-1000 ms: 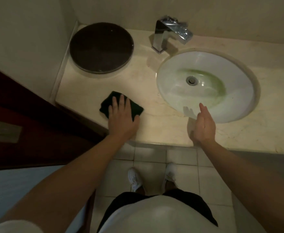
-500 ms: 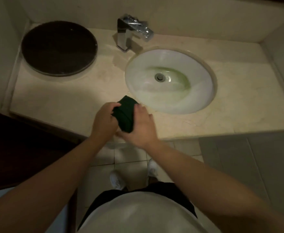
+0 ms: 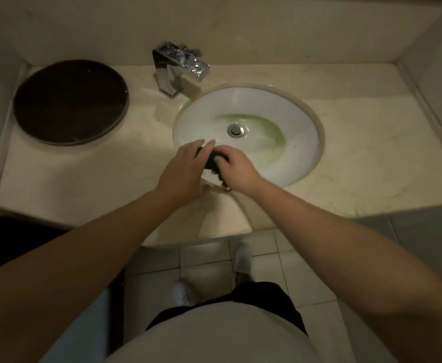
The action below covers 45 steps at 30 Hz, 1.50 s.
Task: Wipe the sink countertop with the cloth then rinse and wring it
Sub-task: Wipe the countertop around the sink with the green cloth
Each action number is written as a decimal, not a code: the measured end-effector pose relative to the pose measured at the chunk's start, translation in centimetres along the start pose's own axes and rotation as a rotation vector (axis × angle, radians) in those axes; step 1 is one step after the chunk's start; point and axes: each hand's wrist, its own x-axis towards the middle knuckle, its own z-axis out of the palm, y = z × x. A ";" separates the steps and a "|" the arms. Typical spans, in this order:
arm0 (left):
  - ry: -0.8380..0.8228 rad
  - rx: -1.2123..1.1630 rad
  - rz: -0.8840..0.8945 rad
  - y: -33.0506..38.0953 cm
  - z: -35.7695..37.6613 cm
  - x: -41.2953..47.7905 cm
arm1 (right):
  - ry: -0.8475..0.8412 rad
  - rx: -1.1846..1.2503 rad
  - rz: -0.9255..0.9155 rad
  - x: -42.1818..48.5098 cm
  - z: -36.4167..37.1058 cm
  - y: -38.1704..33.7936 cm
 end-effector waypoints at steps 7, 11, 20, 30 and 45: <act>0.073 0.071 -0.189 6.5 -0.5 10.0 | 0.080 -0.104 0.018 5.0 -6.6 1.8; -0.060 0.089 -0.258 8.0 0.5 12.7 | 0.115 -0.158 0.040 7.0 -7.9 4.7; -0.223 0.045 -0.371 9.5 1.7 14.3 | 0.003 -0.441 -0.110 8.5 -10.1 6.4; -0.209 -0.040 -0.197 7.3 -0.1 12.1 | 0.041 -0.392 -0.094 6.3 -9.4 4.5; -0.081 -0.098 -0.034 -4.3 -3.2 -11.9 | -0.149 -0.712 -0.409 -5.1 7.7 0.1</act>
